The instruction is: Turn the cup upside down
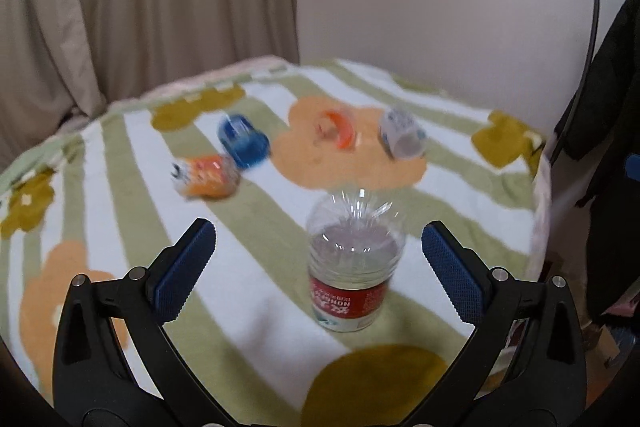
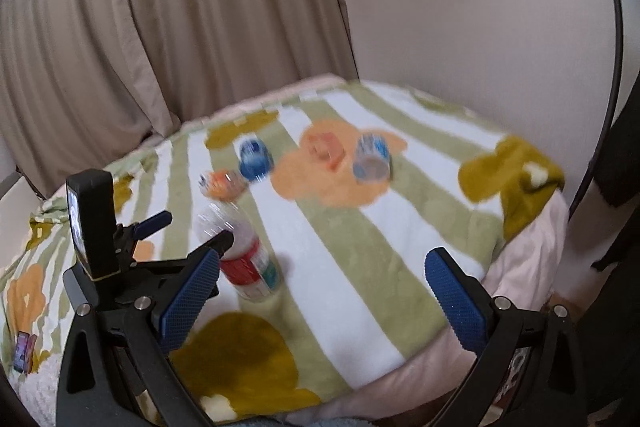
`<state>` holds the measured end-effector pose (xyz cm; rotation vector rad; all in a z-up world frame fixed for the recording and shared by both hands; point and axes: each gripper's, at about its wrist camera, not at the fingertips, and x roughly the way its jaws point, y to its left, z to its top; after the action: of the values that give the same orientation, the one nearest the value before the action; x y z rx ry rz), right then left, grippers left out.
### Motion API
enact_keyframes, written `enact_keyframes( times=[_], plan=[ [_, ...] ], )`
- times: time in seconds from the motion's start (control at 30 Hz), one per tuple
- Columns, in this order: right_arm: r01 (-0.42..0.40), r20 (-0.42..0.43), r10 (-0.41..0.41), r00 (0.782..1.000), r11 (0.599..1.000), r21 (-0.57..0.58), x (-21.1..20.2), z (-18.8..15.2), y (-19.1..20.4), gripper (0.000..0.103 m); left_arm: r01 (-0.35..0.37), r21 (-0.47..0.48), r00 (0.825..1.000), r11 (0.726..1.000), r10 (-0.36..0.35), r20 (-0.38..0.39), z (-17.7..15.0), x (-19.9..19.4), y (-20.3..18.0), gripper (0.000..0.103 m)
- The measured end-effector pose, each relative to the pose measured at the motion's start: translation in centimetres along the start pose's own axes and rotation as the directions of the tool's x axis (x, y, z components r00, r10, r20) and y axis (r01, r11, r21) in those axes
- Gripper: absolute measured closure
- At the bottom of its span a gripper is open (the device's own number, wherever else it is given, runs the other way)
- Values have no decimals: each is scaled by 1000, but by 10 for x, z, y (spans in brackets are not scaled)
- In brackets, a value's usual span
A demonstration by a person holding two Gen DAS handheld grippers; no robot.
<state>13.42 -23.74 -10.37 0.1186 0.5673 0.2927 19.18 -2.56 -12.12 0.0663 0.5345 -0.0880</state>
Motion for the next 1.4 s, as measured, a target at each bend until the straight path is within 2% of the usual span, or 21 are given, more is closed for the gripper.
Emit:
enact_keyframes(
  times=[0.13, 0.27, 0.5, 0.63, 0.87, 1.1, 1.4],
  plan=[
    [29, 105, -23, 994, 998, -60, -43, 14, 24, 0, -10, -22, 996, 1000, 12, 85, 20, -64, 4, 0],
    [62, 205, -42, 978, 994, -91, -82, 22, 43, 0, -48, -41, 987, 998, 53, 149, 33, -133, 6, 0],
    [133, 308, -93, 947, 985, -112, -123, 12, 64, 0, -88, -59, 974, 994, 98, 204, 18, -202, 7, 0],
    [176, 331, -129, 935, 977, -116, -130, -2, 67, 0, -99, -62, 969, 993, 110, 221, 11, -216, 4, 0],
    [190, 332, -153, 931, 978, -83, -138, -13, 65, 0, -78, -68, 967, 995, 92, 239, 7, -227, 0, 0],
    [210, 342, -174, 923, 975, -72, -147, -12, 62, 0, -60, -69, 966, 996, 75, 247, 8, -231, -7, 0],
    [214, 343, -178, 922, 974, -69, -151, -14, 60, 0, -82, -60, 961, 995, 95, 260, 8, -233, -12, 0]
  ],
)
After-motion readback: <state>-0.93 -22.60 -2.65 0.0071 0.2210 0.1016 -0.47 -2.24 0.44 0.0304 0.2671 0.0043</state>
